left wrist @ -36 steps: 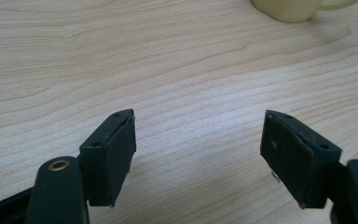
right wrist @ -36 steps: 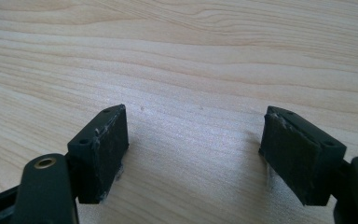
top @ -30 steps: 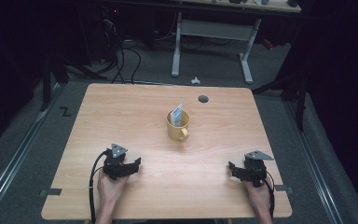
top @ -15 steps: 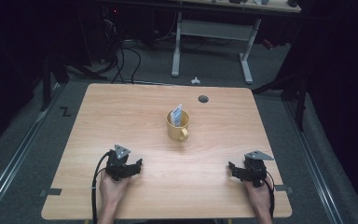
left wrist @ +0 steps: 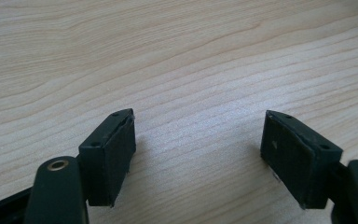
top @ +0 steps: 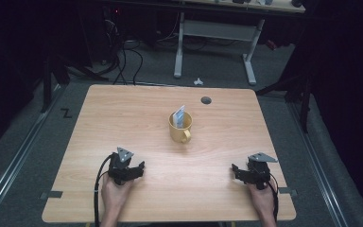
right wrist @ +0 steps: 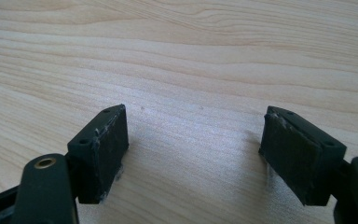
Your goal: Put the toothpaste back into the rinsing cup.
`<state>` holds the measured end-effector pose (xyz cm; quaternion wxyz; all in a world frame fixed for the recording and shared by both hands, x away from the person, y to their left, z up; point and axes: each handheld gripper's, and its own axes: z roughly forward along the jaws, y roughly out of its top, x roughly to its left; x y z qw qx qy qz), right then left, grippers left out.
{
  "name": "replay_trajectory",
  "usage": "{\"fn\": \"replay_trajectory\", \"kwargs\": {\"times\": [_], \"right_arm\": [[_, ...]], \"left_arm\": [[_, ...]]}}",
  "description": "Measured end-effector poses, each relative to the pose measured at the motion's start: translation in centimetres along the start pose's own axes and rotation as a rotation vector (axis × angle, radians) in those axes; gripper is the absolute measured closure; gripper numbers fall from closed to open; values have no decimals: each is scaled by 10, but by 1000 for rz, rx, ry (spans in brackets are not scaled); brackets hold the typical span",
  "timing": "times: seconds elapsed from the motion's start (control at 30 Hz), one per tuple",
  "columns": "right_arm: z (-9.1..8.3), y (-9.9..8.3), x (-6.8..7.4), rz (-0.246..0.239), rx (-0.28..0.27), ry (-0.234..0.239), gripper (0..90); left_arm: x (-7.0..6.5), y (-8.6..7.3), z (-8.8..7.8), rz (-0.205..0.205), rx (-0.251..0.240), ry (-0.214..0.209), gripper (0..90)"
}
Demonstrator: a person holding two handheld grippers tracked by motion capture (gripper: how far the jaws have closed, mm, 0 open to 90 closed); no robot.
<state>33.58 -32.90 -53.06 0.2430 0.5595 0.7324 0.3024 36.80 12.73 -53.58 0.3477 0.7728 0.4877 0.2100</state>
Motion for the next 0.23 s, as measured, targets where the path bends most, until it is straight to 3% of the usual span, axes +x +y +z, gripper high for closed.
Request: {"fn": "replay_trajectory", "kwargs": {"times": [0.23], "right_arm": [[0, 0, 0, 0, 0, 0, 231]], "left_arm": [[0, 0, 0, -1, 0, -1, 270]]}}
